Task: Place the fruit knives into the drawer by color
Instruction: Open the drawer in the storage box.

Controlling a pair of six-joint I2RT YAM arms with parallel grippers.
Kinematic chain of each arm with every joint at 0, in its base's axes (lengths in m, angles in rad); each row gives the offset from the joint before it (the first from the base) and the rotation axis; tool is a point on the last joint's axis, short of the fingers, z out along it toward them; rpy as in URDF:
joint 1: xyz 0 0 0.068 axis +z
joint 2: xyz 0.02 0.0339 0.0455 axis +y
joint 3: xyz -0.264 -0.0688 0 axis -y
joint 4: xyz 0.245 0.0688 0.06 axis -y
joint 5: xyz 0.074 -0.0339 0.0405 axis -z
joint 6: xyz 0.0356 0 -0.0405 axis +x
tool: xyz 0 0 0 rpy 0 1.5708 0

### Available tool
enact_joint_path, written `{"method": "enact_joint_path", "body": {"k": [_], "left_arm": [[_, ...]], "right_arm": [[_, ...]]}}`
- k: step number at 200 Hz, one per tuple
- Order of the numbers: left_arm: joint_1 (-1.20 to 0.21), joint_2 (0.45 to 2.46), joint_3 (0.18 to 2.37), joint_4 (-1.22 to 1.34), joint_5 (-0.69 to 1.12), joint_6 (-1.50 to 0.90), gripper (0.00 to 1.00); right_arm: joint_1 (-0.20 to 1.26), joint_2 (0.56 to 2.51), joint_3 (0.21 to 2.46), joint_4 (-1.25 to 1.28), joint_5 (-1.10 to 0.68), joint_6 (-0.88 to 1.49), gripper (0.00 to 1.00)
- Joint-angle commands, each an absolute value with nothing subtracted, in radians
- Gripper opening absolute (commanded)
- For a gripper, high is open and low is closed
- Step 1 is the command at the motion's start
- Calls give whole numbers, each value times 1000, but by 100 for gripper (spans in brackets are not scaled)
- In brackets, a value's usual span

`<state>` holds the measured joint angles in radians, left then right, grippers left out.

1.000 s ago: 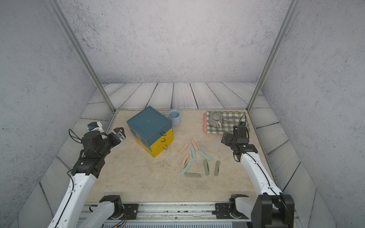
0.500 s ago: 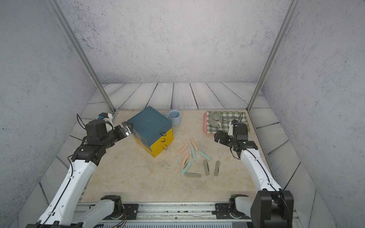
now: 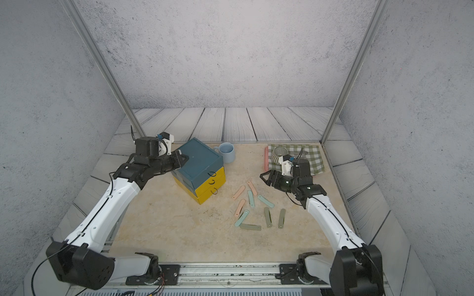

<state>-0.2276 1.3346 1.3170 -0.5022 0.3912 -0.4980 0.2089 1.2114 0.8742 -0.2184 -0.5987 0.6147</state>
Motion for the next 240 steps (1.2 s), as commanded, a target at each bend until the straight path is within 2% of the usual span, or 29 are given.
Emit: {"method": "enact_joint_path", "body": {"k": [1,61,148,206,240], "left_arm": [[-235,1372,1355,-541,455,-472,0],[-237,1426,1326,-533,485,-462,0],[-236,1432,1240,-513,453,-468,0],[-236,1440,1225,-501,453,-477,0],[-236,1436,1214,-499,449,-479,0]], "right_arm": [[295,1269,909,-137,-634,681,71],[462,1473,993,36,-625,773,66],[541,1673,1153,128,-664,830,52],[582,1721,1210,137,-690,844,47],[598,1742,1234,142,-704,850,40]]}}
